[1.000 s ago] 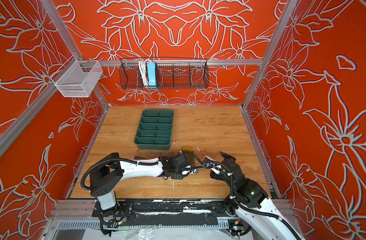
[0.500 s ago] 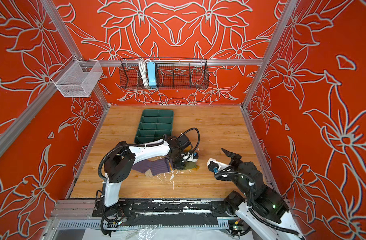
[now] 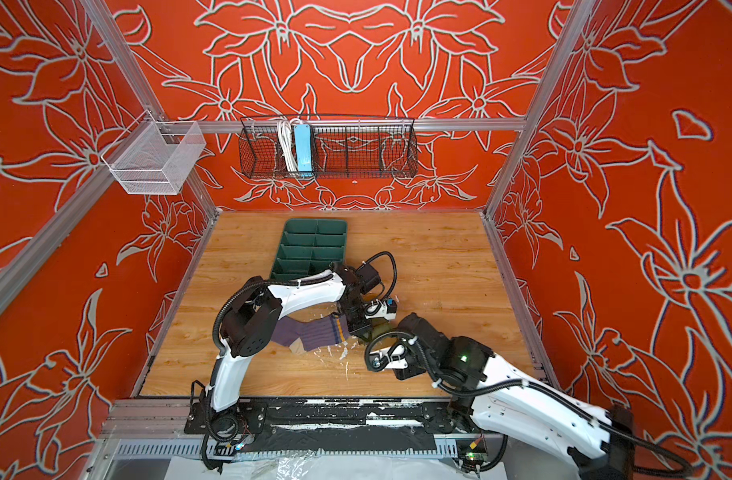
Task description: Roll the socks
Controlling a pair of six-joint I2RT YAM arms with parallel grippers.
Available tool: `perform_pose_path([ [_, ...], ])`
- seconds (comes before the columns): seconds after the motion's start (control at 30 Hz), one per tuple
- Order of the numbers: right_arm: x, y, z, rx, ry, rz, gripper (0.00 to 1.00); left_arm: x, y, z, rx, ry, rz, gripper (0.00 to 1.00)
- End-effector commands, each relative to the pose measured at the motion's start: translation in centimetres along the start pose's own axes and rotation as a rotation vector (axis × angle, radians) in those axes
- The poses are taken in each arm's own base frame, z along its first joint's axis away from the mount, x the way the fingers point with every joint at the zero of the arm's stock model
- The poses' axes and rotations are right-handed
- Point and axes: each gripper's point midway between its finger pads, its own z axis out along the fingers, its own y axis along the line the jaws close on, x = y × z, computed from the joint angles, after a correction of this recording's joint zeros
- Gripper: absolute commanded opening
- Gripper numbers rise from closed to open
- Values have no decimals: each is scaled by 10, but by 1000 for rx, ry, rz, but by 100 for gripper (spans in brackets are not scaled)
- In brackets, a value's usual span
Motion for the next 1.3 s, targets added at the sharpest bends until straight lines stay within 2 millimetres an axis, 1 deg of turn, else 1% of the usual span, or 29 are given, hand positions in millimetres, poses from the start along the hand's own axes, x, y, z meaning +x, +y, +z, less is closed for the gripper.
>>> perform_pose_path([
  [0.0,2,-4,26,35,36,-78,70,36,-3,32,59,143,-80,0],
  [0.1,2,-7,44,57,47,-117,68,33,-4,31,66,136,-76,0],
  [0.2,2,-19,60,97,64,-111,67,34,-5,32,77,141,-80,0],
  [0.33,4,-27,71,103,82,-101,67,35,-6,34,83,140,-81,0],
  [0.47,17,-22,83,80,123,-117,68,36,-8,35,93,136,-87,0],
  [0.57,23,-25,89,87,134,-93,67,38,-10,36,98,130,-86,0],
  [0.63,26,-33,89,106,145,-70,66,39,-10,36,99,130,-84,0],
  [0.77,34,-39,92,111,172,-54,60,37,-12,36,106,126,-83,0],
  [0.87,38,-37,98,98,187,-53,53,35,-13,34,110,116,-78,0],
  [1.0,43,-30,105,75,207,-78,38,36,-15,34,120,118,-80,0],
  [1.03,44,-29,107,68,211,-82,34,36,-16,34,123,117,-82,0],
  [1.1,46,-25,109,44,222,-90,18,34,-16,33,123,107,-79,0],
  [1.17,48,-19,109,18,231,-103,6,31,-16,31,114,95,-75,0],
  [1.2,49,-16,108,4,235,-109,3,29,-15,29,103,86,-73,0],
  [1.27,51,-6,106,-28,242,-120,0,25,-13,26,82,66,-70,0],
])
